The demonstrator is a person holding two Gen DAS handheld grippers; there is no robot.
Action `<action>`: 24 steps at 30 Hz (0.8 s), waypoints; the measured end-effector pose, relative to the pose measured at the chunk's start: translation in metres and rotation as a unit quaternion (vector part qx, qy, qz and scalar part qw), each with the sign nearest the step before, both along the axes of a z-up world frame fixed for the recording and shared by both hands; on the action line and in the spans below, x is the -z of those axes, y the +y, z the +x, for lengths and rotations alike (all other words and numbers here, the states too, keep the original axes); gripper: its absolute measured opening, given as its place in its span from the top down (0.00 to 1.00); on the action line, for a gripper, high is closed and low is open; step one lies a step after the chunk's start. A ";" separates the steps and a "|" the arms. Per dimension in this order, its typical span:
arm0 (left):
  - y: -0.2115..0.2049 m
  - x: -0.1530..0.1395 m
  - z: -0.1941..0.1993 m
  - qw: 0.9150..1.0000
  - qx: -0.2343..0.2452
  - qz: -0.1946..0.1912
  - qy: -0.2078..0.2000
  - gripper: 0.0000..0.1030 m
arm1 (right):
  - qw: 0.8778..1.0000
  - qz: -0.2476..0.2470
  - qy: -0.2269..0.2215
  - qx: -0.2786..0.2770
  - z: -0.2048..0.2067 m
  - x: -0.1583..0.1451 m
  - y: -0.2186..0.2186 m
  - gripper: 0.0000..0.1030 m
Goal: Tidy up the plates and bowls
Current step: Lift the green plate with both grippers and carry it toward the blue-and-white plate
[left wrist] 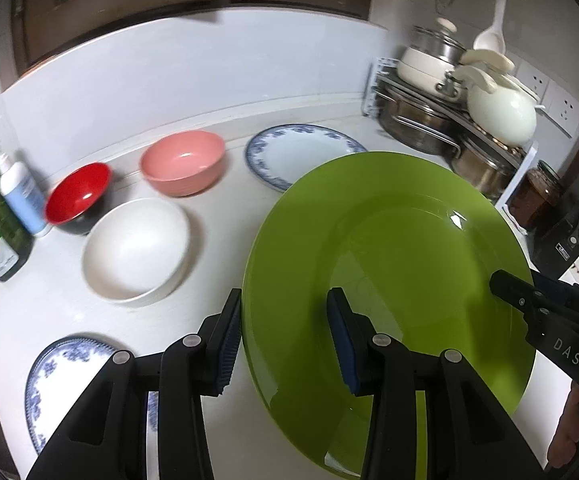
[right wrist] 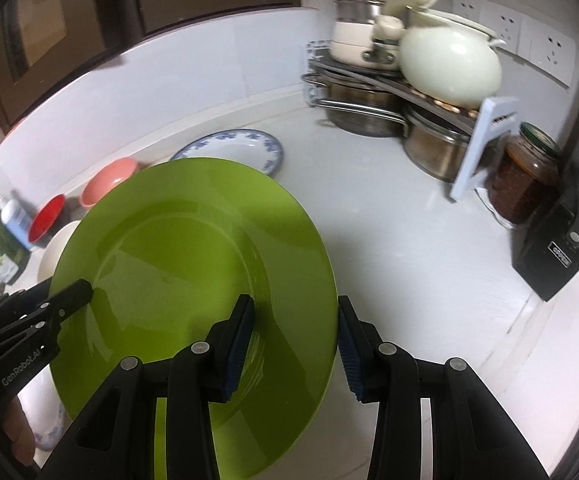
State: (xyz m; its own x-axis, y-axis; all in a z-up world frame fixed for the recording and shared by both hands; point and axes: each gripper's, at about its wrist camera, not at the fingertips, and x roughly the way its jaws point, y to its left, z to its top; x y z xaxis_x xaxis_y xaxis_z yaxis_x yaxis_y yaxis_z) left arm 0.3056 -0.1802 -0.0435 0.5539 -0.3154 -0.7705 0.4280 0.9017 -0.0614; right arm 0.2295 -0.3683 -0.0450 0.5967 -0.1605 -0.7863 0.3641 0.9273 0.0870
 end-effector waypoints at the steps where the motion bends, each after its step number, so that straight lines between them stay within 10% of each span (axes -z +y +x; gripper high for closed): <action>1: 0.007 -0.001 -0.001 1.000 -0.006 -0.001 0.000 0.60 | 1.000 0.000 0.000 -0.003 0.000 0.000 0.003 0.59; 24: 0.163 -0.003 -0.029 0.991 -0.134 -0.001 -0.008 0.60 | 0.991 -0.003 -0.012 -0.131 0.021 -0.010 0.131 0.59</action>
